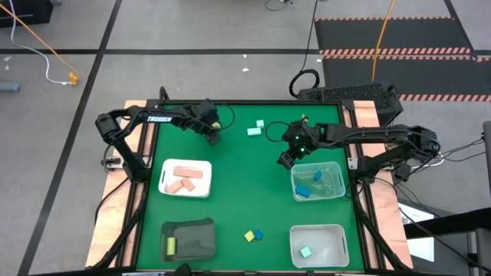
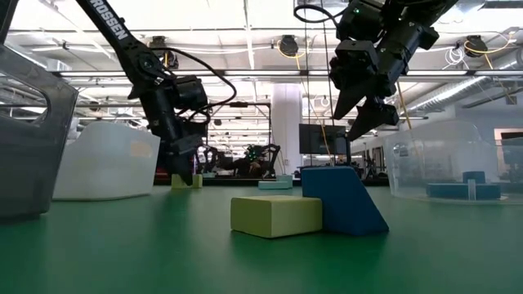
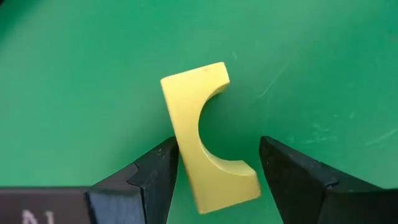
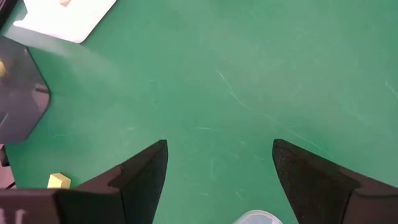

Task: Sort & place blocks by color
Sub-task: Put the top green block into the black bin

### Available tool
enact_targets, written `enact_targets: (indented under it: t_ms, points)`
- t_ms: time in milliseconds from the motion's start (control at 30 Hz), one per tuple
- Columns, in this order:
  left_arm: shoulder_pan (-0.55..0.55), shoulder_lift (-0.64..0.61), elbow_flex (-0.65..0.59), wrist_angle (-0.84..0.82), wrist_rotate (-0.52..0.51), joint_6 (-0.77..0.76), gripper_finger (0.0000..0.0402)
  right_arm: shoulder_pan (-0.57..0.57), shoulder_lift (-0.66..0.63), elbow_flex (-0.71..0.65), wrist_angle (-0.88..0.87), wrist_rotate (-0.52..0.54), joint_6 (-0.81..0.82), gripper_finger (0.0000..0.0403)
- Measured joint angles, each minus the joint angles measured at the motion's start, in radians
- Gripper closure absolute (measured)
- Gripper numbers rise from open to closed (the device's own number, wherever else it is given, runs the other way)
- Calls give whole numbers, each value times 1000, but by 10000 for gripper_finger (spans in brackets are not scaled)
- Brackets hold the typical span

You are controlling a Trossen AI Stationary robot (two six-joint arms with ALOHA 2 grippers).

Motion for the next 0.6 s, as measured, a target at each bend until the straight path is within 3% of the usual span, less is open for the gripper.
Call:
enact_targets:
  t_ms: [233,467,600]
  points:
    - [2,21,2,-26,-64,-109,182,0,0,0,0,0,-22,122]
    - [6,56,5,-37,-61,-199,271,0,0,0,-4,-1,-19,122]
    - [0,6,-1,-40,-56,-253,271,0,0,0,-12,-1,-19,122]
